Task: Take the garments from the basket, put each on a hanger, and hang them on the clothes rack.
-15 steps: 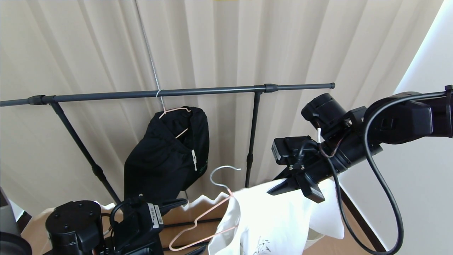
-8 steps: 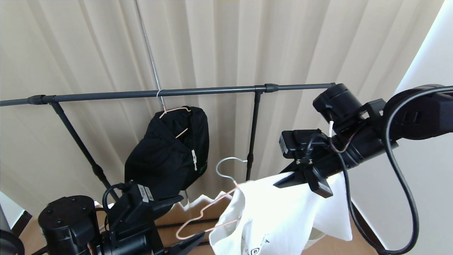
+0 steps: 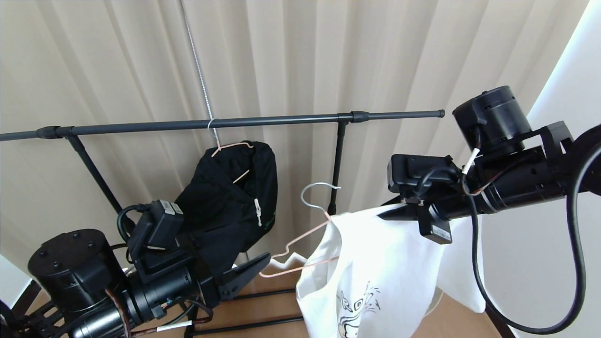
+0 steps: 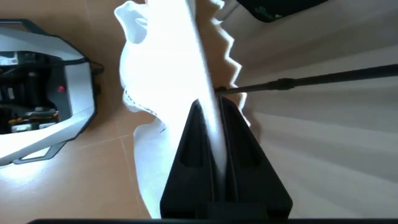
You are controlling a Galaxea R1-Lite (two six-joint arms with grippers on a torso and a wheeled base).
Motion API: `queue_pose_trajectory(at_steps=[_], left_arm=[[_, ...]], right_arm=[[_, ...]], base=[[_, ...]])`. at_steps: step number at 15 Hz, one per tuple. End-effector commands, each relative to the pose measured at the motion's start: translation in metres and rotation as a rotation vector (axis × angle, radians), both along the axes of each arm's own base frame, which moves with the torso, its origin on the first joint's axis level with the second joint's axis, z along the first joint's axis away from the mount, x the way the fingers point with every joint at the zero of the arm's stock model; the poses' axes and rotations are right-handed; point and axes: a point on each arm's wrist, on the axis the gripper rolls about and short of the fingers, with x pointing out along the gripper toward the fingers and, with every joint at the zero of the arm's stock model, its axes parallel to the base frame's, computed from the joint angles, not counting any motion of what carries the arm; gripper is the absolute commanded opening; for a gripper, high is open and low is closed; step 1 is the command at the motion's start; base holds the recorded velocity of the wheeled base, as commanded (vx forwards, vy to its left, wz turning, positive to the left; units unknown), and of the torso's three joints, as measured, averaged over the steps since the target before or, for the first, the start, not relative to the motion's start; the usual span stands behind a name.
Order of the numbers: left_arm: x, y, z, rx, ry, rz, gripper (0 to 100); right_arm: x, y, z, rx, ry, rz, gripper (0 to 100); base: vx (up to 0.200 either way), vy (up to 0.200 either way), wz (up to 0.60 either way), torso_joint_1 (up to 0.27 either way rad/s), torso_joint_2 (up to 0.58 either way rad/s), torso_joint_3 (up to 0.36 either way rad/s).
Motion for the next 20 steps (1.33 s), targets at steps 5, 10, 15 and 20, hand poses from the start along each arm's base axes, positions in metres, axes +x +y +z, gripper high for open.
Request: queue_pose_trajectory(at_steps=[5,10,15,20], left_arm=[[0.003,-0.007,0.037,0.092,0.175,0.110,100],[0.001,-0.020,0.025,0.262,0.322,0.251,100],[0.007,-0.049,-0.001,0.358,0.398,0.335,100],[0.006,-0.072,-0.017,0.408,0.407,0.426,100]], right_arm=[[-0.034,-0.003,-0.023,0.097,-0.135,-0.147,0],[-0.047,-0.011,-0.057,0.171,-0.332,-0.218,0],[-0.049,-0.012,-0.061,0.237,-0.396,-0.237,0],[-0.046,-0.003,-0.060,0.300,-0.381,-0.311,0]], base=[[0.000,0.000,0.00,0.000,0.00,0.000],[0.000,0.000,0.00,0.000,0.00,0.000],[0.000,0.000,0.00,0.000,0.00,0.000],[0.000,0.000,0.00,0.000,0.00,0.000]])
